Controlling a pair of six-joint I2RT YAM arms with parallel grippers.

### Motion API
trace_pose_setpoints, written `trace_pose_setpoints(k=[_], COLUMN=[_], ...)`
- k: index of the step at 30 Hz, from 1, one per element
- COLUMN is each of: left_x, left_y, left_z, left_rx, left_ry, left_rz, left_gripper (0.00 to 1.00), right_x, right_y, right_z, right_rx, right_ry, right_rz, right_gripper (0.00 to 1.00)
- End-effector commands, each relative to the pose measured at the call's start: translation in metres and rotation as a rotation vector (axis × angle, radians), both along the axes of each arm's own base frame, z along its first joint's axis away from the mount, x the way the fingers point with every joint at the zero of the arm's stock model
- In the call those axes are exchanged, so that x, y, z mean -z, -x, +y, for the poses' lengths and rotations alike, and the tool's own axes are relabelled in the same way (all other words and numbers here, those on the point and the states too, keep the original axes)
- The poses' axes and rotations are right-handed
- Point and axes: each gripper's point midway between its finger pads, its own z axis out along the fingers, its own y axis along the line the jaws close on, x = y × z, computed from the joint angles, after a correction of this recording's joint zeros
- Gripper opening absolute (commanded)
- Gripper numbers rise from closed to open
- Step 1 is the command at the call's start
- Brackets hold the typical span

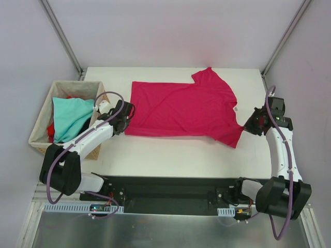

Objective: Fold and stack the t-shirts

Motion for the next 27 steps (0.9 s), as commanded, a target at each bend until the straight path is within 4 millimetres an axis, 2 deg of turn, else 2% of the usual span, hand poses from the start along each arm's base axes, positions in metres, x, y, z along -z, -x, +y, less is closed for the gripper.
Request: trace_pose_setpoints(k=[1,18,27], left_x=[-0.011,-0.008,-0.010], left_y=[-0.009,-0.009,-0.009], left_z=[0.002,-0.002,-0.002], left_rx=[0.011,0.020,0.028], left_ry=[-0.046,-0.052,-0.058], left_rz=[-0.029,-0.023,-0.026], left_gripper=[0.00,0.00,0.00], right_x=[-0.004,0.005,0.002], right_y=[-0.013,-0.023,-0.023], right_z=[-0.003,0.000,0.003], right_rx=[-0.014,-0.024,-0.024], right_ry=[0.009,-0.017,-0.017], right_rz=[-0.050,-0.062,-0.083], right_gripper=[0.00,0.01,0.01])
